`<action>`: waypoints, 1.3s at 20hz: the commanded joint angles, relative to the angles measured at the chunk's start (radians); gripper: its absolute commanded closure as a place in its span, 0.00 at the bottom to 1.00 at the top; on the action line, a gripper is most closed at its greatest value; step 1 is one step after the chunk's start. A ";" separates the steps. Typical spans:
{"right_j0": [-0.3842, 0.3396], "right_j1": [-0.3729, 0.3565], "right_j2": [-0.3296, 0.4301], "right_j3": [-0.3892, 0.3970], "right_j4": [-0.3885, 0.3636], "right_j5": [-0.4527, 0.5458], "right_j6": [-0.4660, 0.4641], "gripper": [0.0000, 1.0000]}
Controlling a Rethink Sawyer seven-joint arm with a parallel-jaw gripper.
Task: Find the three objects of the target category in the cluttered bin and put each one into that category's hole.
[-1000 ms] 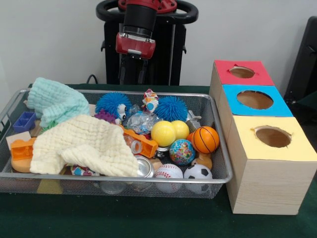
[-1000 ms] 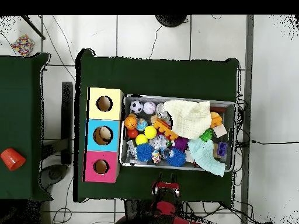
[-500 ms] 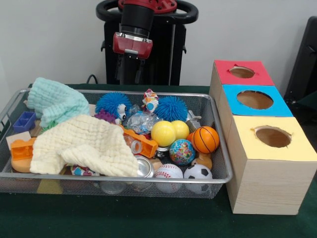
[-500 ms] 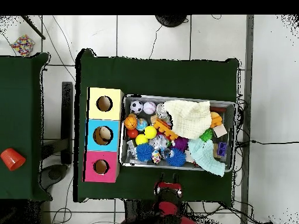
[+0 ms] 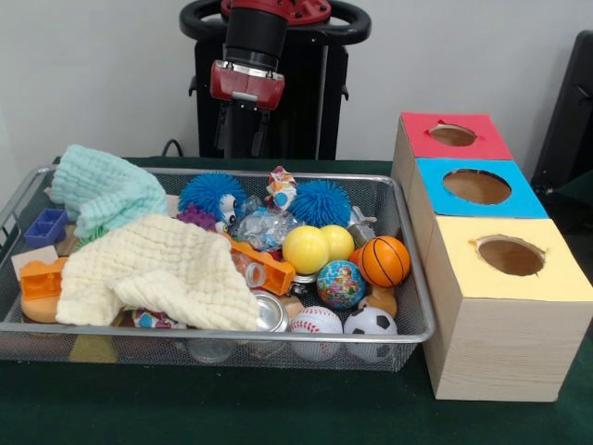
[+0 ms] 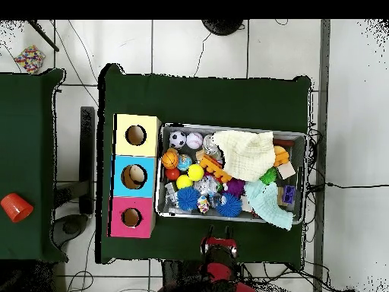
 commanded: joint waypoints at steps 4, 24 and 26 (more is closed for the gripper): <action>-0.019 0.025 0.098 -0.117 0.008 0.037 0.209 0.00; -0.011 0.041 0.095 -0.121 0.015 0.025 0.205 0.00; -0.010 0.045 0.094 -0.121 0.017 0.019 0.207 0.00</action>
